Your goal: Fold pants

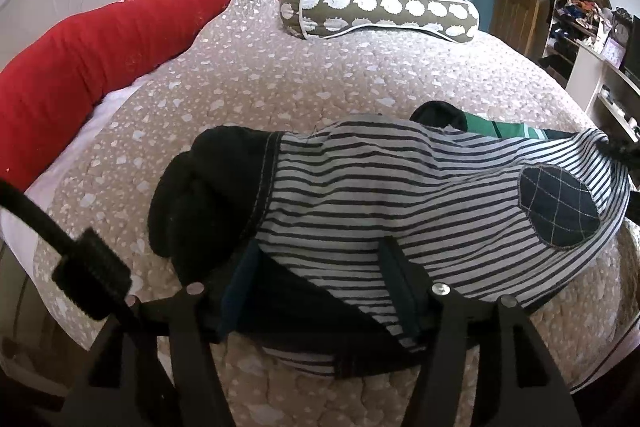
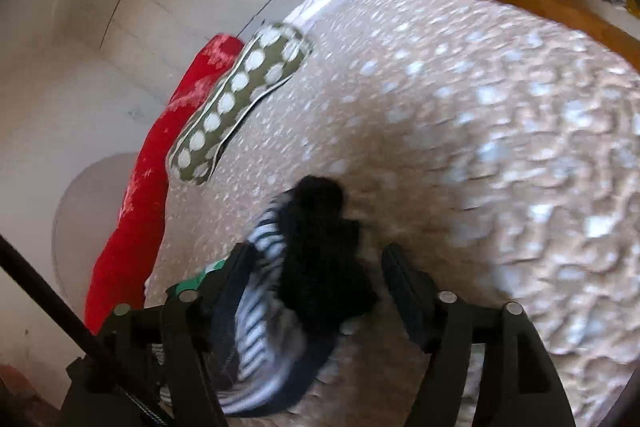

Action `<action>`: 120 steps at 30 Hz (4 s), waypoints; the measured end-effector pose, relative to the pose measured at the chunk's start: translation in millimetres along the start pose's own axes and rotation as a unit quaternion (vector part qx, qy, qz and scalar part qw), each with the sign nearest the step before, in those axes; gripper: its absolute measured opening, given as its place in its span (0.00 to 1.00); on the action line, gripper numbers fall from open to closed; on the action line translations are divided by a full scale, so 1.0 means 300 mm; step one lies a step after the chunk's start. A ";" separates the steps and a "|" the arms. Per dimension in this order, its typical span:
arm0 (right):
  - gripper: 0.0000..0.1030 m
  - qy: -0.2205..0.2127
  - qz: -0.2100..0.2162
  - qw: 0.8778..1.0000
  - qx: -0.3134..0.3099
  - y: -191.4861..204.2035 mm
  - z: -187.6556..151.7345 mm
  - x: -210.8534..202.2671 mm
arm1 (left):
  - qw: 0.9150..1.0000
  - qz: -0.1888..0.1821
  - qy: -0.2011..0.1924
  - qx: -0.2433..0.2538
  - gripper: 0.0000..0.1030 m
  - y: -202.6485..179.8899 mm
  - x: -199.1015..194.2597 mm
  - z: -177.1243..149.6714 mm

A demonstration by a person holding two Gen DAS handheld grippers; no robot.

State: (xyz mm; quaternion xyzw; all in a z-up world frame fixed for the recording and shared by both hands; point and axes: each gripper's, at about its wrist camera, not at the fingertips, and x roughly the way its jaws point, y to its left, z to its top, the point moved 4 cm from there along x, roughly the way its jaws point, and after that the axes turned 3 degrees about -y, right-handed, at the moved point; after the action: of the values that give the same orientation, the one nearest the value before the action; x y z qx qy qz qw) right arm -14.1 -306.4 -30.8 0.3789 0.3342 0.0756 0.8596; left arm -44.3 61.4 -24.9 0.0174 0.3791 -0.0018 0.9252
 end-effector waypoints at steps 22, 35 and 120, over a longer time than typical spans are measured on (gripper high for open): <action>0.43 -0.082 -0.098 0.992 -0.006 -0.144 0.121 -0.265 | 0.996 -0.079 0.015 -0.025 0.62 -0.041 -0.066 0.042; 0.43 -0.014 -0.031 0.981 -0.189 0.310 -0.034 -0.152 | 0.980 -0.011 -0.014 -0.196 0.63 0.384 -0.195 0.012; 0.19 -0.018 0.001 0.995 -0.103 0.064 -0.042 -0.140 | 0.900 -0.381 0.184 0.103 0.27 -0.963 0.166 0.424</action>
State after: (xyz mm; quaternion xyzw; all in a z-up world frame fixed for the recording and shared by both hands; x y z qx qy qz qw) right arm -51.8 -301.5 -1.9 0.2904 0.3087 0.1036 0.8998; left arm 75.5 -231.2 21.8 -0.0332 0.5175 -0.3904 0.7607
